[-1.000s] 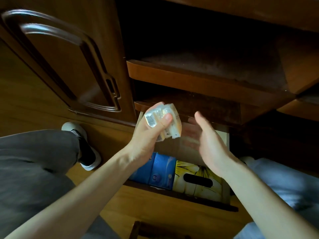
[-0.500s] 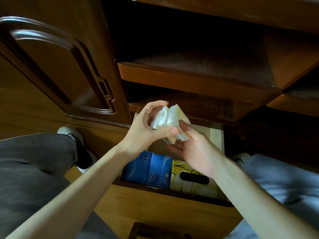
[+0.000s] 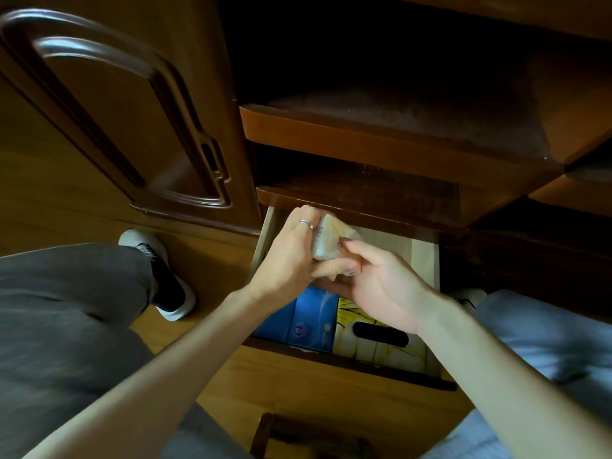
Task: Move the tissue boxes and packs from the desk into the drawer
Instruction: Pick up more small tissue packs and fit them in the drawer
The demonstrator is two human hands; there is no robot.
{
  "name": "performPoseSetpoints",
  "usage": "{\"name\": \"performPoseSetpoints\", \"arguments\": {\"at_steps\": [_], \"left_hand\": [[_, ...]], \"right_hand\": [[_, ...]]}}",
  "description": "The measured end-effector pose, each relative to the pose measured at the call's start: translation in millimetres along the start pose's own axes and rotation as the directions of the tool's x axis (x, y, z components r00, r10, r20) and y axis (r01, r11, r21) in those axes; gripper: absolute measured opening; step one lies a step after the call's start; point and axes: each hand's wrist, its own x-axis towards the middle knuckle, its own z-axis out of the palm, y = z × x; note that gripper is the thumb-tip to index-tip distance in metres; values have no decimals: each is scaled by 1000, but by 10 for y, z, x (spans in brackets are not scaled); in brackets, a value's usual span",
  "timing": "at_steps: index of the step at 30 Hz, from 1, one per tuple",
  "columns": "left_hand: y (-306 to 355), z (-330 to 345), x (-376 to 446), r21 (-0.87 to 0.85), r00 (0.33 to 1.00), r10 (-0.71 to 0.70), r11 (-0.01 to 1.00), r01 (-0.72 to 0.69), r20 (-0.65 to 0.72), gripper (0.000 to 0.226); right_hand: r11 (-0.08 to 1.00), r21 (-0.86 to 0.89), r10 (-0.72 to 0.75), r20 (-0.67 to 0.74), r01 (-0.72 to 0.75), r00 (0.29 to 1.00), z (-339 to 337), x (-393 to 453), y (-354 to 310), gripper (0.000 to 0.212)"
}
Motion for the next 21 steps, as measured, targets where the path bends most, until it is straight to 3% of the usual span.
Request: {"name": "performPoseSetpoints", "arguments": {"at_steps": [2, 6, 9, 11, 13, 16, 18, 21], "left_hand": [[-46, -18, -9, 0, 1000, -22, 1000, 22, 11, 53], [-268, -148, -34, 255, 1000, 30, 967, -30, 5, 74], [-553, -254, -61, 200, 971, -177, 958, 207, -158, 61], [-792, -281, -113, 236, 905, -354, 883, 407, -237, 55], [-1032, -305, -253, 352, 867, -439, 793, 497, -236, 45], [-1302, -321, -521, 582, 892, -445, 705, 405, -81, 40], [-1382, -295, -631, 649, 894, -447, 690, 321, 33, 45], [-1422, -227, -684, 703, 894, -438, 666, 250, 97, 55]], "right_hand": [[999, -38, 6, -31, -7, 999, 4, 23, 7, 37], [988, -155, -2, -95, -13, 995, -95, 143, 80, 41], [914, -396, -51, -316, -83, 947, -345, 377, 215, 38], [868, -471, -50, -395, -156, 917, -536, 565, 337, 39], [832, -508, -26, -439, -224, 898, -693, 771, 473, 40], [765, -570, 19, -445, -300, 895, -806, 1075, 671, 42], [743, -578, 64, -440, -337, 896, -832, 1258, 785, 54], [693, -620, 84, -436, -367, 896, -830, 1451, 903, 49]]}}
